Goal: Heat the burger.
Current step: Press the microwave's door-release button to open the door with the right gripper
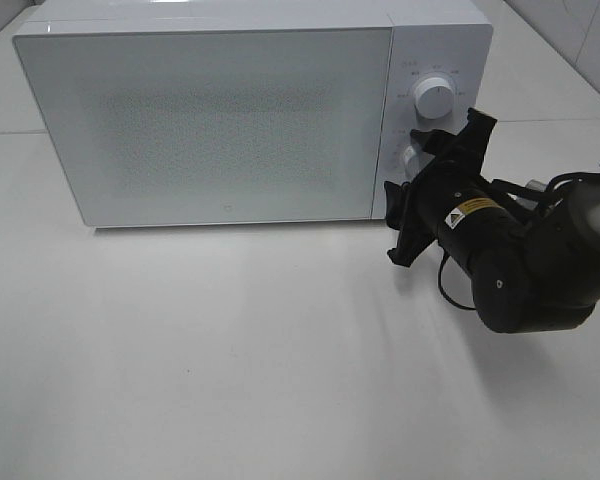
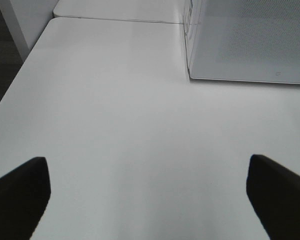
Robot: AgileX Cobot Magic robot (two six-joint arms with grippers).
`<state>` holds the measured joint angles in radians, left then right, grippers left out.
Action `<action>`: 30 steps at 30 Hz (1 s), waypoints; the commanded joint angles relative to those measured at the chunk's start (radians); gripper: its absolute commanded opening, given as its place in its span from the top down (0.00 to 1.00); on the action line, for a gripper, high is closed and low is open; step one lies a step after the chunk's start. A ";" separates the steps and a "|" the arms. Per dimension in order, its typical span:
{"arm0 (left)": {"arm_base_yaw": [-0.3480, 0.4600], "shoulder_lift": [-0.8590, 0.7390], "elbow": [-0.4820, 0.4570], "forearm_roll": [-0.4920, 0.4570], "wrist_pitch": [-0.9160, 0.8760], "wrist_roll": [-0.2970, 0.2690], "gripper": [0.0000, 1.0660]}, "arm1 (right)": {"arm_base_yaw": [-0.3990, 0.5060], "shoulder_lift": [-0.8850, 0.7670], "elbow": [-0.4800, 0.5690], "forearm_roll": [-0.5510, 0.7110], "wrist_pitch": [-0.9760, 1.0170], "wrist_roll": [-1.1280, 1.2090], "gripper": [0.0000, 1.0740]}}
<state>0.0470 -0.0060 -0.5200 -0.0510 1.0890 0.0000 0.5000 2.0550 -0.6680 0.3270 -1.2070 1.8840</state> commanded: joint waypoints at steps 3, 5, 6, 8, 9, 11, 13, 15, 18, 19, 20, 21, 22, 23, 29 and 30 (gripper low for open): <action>0.002 -0.015 0.004 0.003 -0.017 0.000 0.06 | 0.000 -0.018 -0.002 -0.001 -0.109 -0.009 0.30; 0.002 -0.015 0.004 0.003 -0.017 0.000 0.06 | 0.000 -0.018 -0.002 -0.002 -0.111 -0.009 0.30; 0.002 -0.015 0.004 0.003 -0.017 0.000 0.06 | 0.001 -0.021 -0.002 -0.002 -0.111 -0.009 0.30; 0.002 -0.015 0.004 0.003 -0.017 0.000 0.06 | 0.002 -0.023 -0.001 -0.003 -0.117 -0.008 0.30; 0.002 -0.015 0.004 0.003 -0.017 0.000 0.06 | 0.002 -0.023 -0.001 -0.003 -0.117 -0.008 0.30; 0.002 -0.015 0.004 0.003 -0.017 0.000 0.06 | 0.002 -0.023 0.002 -0.005 -0.117 -0.008 0.30; 0.002 -0.015 0.004 0.003 -0.017 0.000 0.06 | 0.002 -0.033 0.025 -0.004 -0.117 -0.007 0.30; 0.002 -0.015 0.004 0.003 -0.017 0.000 0.06 | 0.002 -0.039 0.038 -0.003 -0.118 -0.007 0.30; 0.002 -0.015 0.004 0.003 -0.017 0.000 0.06 | 0.002 -0.053 0.062 0.001 -0.122 -0.005 0.30; 0.002 -0.015 0.004 0.003 -0.017 0.000 0.06 | 0.002 -0.058 0.069 0.002 -0.123 -0.005 0.30; 0.002 -0.015 0.004 0.003 -0.017 0.000 0.06 | 0.002 -0.058 0.069 0.002 -0.123 -0.005 0.30; 0.002 -0.015 0.004 0.003 -0.017 0.000 0.06 | 0.002 -0.074 0.087 0.008 -0.124 -0.005 0.30; 0.002 -0.015 0.004 0.003 -0.017 0.000 0.06 | 0.002 -0.080 0.095 0.009 -0.126 -0.005 0.30; 0.002 -0.015 0.004 0.003 -0.017 0.000 0.06 | 0.002 -0.080 0.095 0.009 -0.126 -0.005 0.30; 0.002 -0.015 0.004 0.003 -0.017 0.000 0.06 | 0.002 -0.150 0.179 0.011 -0.136 -0.005 0.30; 0.002 -0.015 0.004 0.003 -0.017 0.000 0.06 | 0.003 -0.164 0.199 0.011 -0.136 -0.005 0.30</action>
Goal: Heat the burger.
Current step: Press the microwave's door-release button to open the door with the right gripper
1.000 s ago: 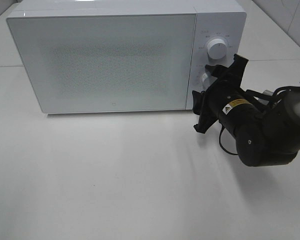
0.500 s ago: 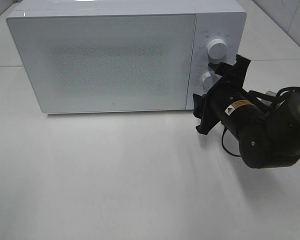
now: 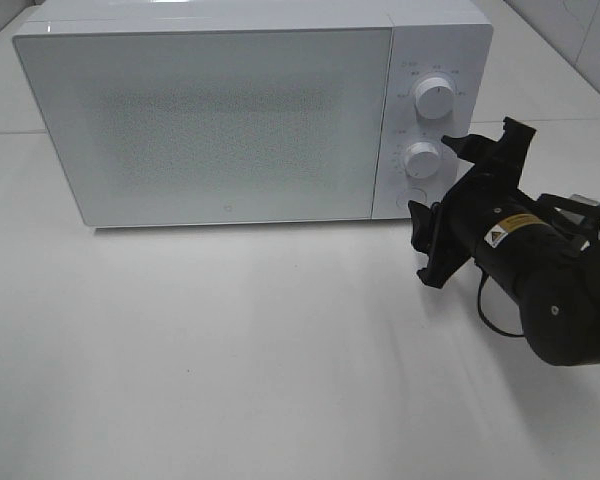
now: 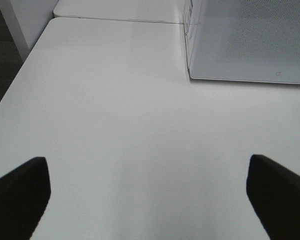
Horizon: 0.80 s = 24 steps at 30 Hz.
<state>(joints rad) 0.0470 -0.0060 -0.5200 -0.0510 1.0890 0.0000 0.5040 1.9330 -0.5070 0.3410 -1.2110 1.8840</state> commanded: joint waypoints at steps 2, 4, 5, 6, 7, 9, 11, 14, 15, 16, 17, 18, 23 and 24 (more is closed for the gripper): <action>0.002 -0.015 0.004 0.003 -0.017 0.000 0.06 | 0.009 -0.075 0.075 0.005 -0.132 -0.005 0.30; 0.002 -0.015 0.004 0.003 -0.017 0.000 0.06 | 0.009 -0.117 0.119 0.008 -0.130 -0.012 0.30; 0.002 -0.015 0.004 0.003 -0.017 0.000 0.06 | 0.009 -0.136 0.135 0.008 -0.125 -0.023 0.30; 0.002 -0.015 0.004 0.003 -0.017 0.000 0.06 | 0.009 -0.136 0.135 0.008 -0.125 -0.023 0.30; 0.002 -0.015 0.004 0.003 -0.017 0.000 0.06 | 0.009 -0.184 0.172 0.012 -0.113 -0.071 0.30; 0.002 -0.015 0.004 0.003 -0.017 0.000 0.06 | 0.009 -0.210 0.188 0.020 -0.109 -0.118 0.30; 0.002 -0.015 0.004 0.003 -0.017 0.000 0.06 | 0.009 -0.283 0.232 0.043 -0.110 -0.314 0.30; 0.002 -0.015 0.004 0.003 -0.017 0.000 0.06 | 0.009 -0.335 0.253 0.046 -0.110 -0.469 0.30; 0.002 -0.015 0.004 0.003 -0.017 0.000 0.06 | 0.009 -0.397 0.270 0.041 -0.108 -0.642 0.31; 0.002 -0.015 0.004 0.003 -0.017 0.000 0.06 | 0.009 -0.428 0.277 0.034 -0.104 -0.729 0.31; 0.002 -0.015 0.004 0.003 -0.017 0.000 0.06 | 0.009 -0.428 0.277 0.034 -0.104 -0.729 0.31; 0.002 -0.015 0.004 0.003 -0.017 0.000 0.06 | 0.009 -0.484 0.283 0.028 -0.075 -0.887 0.31; 0.002 -0.015 0.004 0.003 -0.017 0.000 0.06 | 0.009 -0.641 0.276 0.004 0.166 -1.289 0.31; 0.002 -0.015 0.004 0.003 -0.017 0.000 0.06 | 0.009 -0.670 0.268 0.004 0.233 -1.359 0.31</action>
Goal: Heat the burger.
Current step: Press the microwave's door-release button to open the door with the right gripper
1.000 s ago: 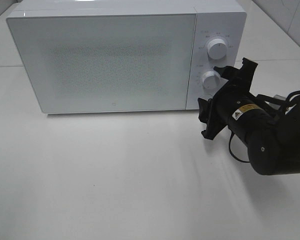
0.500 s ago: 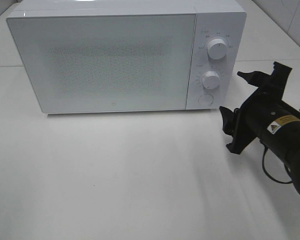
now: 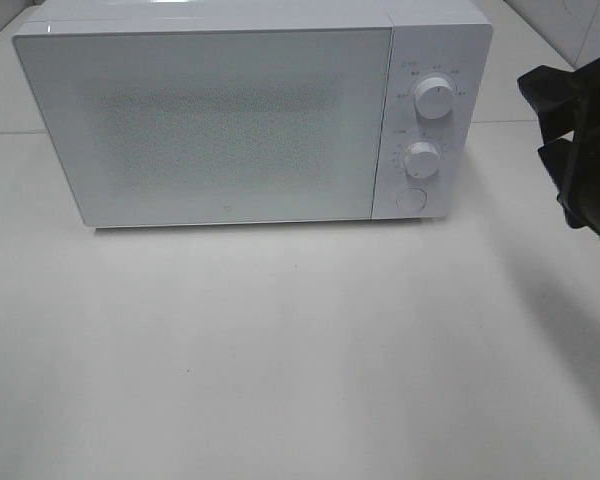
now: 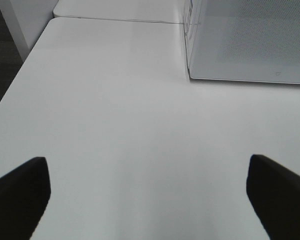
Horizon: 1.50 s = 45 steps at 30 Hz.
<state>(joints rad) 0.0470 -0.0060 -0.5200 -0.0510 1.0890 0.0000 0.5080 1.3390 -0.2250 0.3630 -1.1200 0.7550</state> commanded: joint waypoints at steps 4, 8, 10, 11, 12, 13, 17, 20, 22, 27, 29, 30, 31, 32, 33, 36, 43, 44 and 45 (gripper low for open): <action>0.002 -0.015 0.004 0.003 -0.017 0.000 0.06 | 0.005 -0.143 -0.048 -0.016 0.353 -0.397 0.31; 0.002 -0.015 0.004 0.003 -0.017 0.000 0.06 | 0.004 -0.224 -0.148 0.016 0.768 -0.708 0.31; 0.002 -0.015 0.004 0.003 -0.017 0.000 0.06 | 0.004 -0.229 -0.207 0.022 0.925 -0.828 0.31; 0.002 -0.015 0.004 0.003 -0.017 0.000 0.06 | 0.003 -0.229 -0.239 0.022 1.010 -0.888 0.31; 0.002 -0.015 0.004 0.003 -0.017 0.000 0.06 | 0.002 -0.227 -0.291 0.020 1.148 -0.971 0.31; 0.002 -0.015 0.004 0.003 -0.017 0.000 0.06 | 0.002 -0.227 -0.291 0.020 1.148 -0.971 0.31; 0.002 -0.015 0.004 0.003 -0.017 0.000 0.06 | 0.002 -0.224 -0.386 -0.038 1.377 -0.986 0.30; 0.002 -0.015 0.004 0.003 -0.017 0.000 0.06 | -0.044 -0.224 -0.415 -0.122 1.474 -0.871 0.28; 0.002 -0.015 0.004 0.003 -0.017 0.000 0.06 | -0.094 -0.224 -0.429 -0.202 1.547 -0.795 0.27; 0.002 -0.015 0.004 0.003 -0.017 0.000 0.06 | -0.219 -0.224 -0.441 -0.324 1.685 -0.722 0.27; 0.002 -0.015 0.004 0.003 -0.017 0.000 0.06 | -0.299 -0.224 -0.441 -0.346 1.728 -0.724 0.27; 0.002 -0.015 0.004 0.003 -0.017 0.000 0.06 | -0.342 -0.224 -0.441 -0.356 1.748 -0.726 0.27; 0.002 -0.015 0.004 0.003 -0.017 0.000 0.06 | -0.410 -0.224 -0.441 -0.379 1.774 -0.730 0.27; 0.002 -0.015 0.004 0.003 -0.017 0.000 0.06 | -0.410 -0.224 -0.441 -0.379 1.774 -0.730 0.27; 0.002 -0.015 0.004 0.003 -0.017 0.000 0.06 | -0.434 -0.224 -0.441 -0.388 1.786 -0.730 0.27; 0.002 -0.015 0.004 0.003 -0.017 0.000 0.06 | -0.494 -0.225 -0.441 -0.416 1.819 -0.731 0.27; 0.002 -0.015 0.004 0.003 -0.017 0.000 0.06 | -0.501 -0.322 -0.441 -0.462 1.953 -0.738 0.27; 0.002 -0.015 0.004 0.003 -0.017 0.000 0.06 | -0.501 -0.353 -0.441 -0.462 1.976 -0.742 0.27; 0.002 -0.015 0.004 0.003 -0.017 0.000 0.06 | -0.501 -0.416 -0.441 -0.456 2.025 -0.755 0.27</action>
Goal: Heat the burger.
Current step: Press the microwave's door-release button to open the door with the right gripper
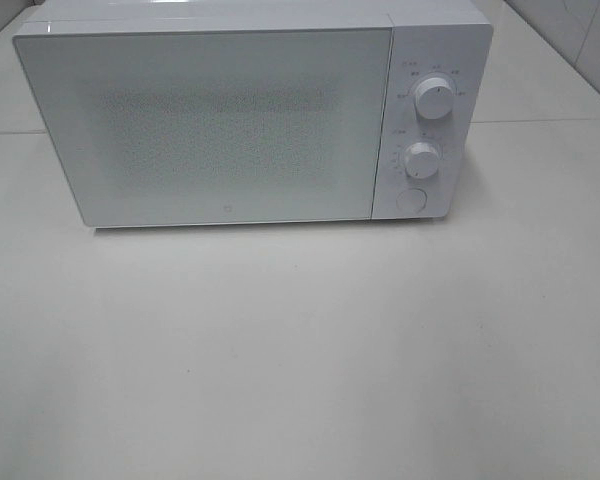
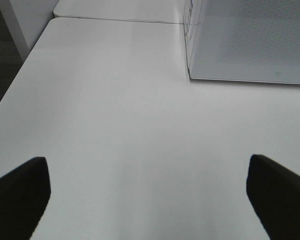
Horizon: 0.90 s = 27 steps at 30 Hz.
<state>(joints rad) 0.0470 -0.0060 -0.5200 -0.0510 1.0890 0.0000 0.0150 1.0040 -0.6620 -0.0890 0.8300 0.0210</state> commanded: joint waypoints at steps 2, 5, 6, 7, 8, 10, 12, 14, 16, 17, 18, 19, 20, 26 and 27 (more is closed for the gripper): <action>0.002 -0.015 0.004 0.003 -0.017 0.000 0.06 | -0.008 -0.158 -0.004 -0.004 0.127 -0.051 0.28; 0.002 -0.015 0.004 0.003 -0.017 0.000 0.06 | -0.008 -0.278 0.012 -0.003 0.183 -0.085 0.30; 0.002 -0.015 0.004 0.003 -0.017 0.000 0.06 | -0.008 -0.322 0.023 -0.002 0.190 -0.087 0.30; 0.002 -0.015 0.004 0.003 -0.017 0.000 0.06 | -0.008 -0.322 0.023 -0.002 0.190 -0.087 0.30; 0.002 -0.015 0.004 0.003 -0.017 0.000 0.06 | -0.008 -0.400 0.050 0.013 0.186 -0.087 0.30; 0.002 -0.015 0.004 0.003 -0.017 0.000 0.06 | -0.008 -0.473 0.081 0.037 0.170 -0.091 0.30; 0.002 -0.015 0.004 0.003 -0.017 0.000 0.06 | -0.008 -0.511 0.098 0.050 0.161 -0.097 0.30; 0.002 -0.015 0.004 0.003 -0.017 0.000 0.06 | -0.008 -0.614 0.136 0.076 0.150 -0.119 0.30; 0.002 -0.015 0.004 0.003 -0.017 0.000 0.06 | -0.008 -0.679 0.153 0.083 0.150 -0.121 0.30; 0.002 -0.015 0.004 0.003 -0.017 0.000 0.06 | -0.008 -0.703 0.157 0.089 0.149 -0.121 0.30; 0.002 -0.015 0.004 0.003 -0.017 0.000 0.06 | -0.008 -0.703 0.157 0.089 0.149 -0.121 0.30; 0.002 -0.015 0.004 0.003 -0.017 0.000 0.06 | -0.008 -0.759 0.168 0.105 0.136 -0.121 0.30; 0.002 -0.015 0.004 0.003 -0.017 0.000 0.06 | -0.008 -0.785 0.170 0.110 0.136 -0.121 0.30; 0.002 -0.015 0.004 0.003 -0.017 0.000 0.06 | -0.008 -0.917 0.170 0.107 0.136 -0.114 0.30; 0.002 -0.015 0.004 0.003 -0.017 0.000 0.06 | -0.008 -0.917 0.170 0.107 0.136 -0.114 0.30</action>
<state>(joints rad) 0.0470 -0.0060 -0.5200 -0.0510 1.0890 0.0000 0.0150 0.1120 -0.4950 0.0170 0.9730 -0.0830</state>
